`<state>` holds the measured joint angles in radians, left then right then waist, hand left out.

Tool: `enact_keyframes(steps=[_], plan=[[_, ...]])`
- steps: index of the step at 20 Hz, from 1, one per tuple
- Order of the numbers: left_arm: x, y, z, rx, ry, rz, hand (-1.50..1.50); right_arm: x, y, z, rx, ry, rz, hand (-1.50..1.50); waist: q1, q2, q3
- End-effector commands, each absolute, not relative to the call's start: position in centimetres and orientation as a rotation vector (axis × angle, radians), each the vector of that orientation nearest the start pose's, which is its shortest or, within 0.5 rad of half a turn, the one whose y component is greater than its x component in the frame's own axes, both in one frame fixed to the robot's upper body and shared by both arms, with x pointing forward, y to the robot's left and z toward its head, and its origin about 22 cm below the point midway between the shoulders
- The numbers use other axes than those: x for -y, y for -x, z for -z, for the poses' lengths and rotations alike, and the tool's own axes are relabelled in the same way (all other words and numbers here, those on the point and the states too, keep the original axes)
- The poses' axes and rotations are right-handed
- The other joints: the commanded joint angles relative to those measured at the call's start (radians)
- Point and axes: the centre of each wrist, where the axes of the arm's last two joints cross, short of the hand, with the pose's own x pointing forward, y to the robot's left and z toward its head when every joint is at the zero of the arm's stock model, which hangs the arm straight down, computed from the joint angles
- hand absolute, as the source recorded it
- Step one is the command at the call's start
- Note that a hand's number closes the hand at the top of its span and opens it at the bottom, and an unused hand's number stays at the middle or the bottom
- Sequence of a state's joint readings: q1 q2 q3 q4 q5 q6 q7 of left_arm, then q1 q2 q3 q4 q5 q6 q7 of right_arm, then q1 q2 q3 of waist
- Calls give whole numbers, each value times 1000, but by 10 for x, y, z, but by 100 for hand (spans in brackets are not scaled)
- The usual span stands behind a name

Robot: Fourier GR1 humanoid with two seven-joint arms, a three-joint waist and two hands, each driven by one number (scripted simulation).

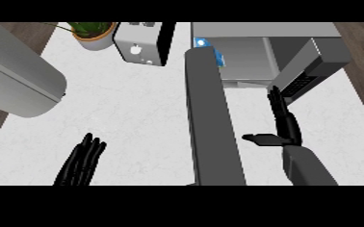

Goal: Pick up the milk, place it into the microwave and close the microwave

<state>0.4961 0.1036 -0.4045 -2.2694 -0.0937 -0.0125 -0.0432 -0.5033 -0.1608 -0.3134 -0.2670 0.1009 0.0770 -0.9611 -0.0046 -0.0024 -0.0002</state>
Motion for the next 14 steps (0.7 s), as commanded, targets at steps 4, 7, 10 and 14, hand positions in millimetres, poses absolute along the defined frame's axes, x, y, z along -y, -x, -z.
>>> enact_keyframes(steps=[4,7,10,14], plan=[[-177,-126,-81,1805,222,344,150,304,-229,164,1729,-71,17,-150,-7,-2,0],[-190,-151,-54,1823,191,345,150,321,-203,168,1752,-86,15,-150,-16,-3,-2],[-187,-158,-59,1774,251,354,150,309,-189,172,1762,-106,55,-150,-17,-2,-2],[-158,-169,-67,1756,286,448,150,303,-171,176,1770,-108,61,-150,-9,0,0]])
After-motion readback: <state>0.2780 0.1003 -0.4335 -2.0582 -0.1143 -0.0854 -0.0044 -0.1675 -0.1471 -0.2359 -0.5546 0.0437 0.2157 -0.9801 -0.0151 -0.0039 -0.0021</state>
